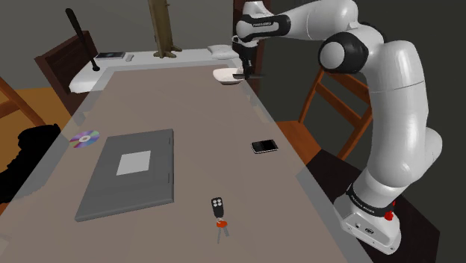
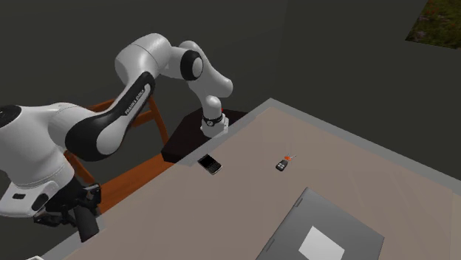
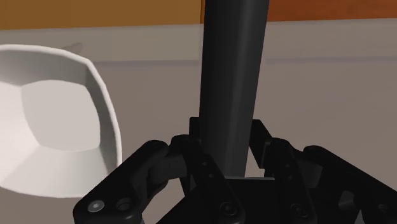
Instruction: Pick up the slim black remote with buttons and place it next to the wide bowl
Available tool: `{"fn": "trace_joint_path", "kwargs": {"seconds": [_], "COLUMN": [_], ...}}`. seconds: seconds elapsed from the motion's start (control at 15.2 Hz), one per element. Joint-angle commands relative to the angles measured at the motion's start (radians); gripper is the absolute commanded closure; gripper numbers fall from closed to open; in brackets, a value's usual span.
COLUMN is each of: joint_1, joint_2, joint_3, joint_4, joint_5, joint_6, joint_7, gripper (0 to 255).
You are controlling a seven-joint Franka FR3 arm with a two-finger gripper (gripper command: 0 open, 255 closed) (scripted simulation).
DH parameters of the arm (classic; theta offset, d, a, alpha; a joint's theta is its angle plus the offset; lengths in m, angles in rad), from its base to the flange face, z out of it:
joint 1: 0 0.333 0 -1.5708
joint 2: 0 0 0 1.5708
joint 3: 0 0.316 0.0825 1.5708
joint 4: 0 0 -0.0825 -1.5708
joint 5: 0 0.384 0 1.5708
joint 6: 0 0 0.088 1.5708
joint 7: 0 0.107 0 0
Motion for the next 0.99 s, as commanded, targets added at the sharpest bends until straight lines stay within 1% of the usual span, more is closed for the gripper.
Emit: {"fn": "trace_joint_path", "kwargs": {"seconds": [0.0,0.07,0.13,0.4,0.92], "joint_1": [-0.024,-0.037,-0.054,-0.053,-0.052], "joint_2": [0.082,0.130,0.197,0.181,0.178], "joint_3": [-0.004,-0.006,-0.007,-0.007,-0.007], "joint_4": [0.134,0.215,0.330,0.248,0.136], "joint_5": [0.006,0.010,0.013,0.013,0.012], "joint_6": [-0.051,-0.084,-0.131,-0.066,0.044], "joint_7": [-0.028,-0.044,-0.061,-0.060,-0.059], "gripper": [255,255,255,255,255]}}
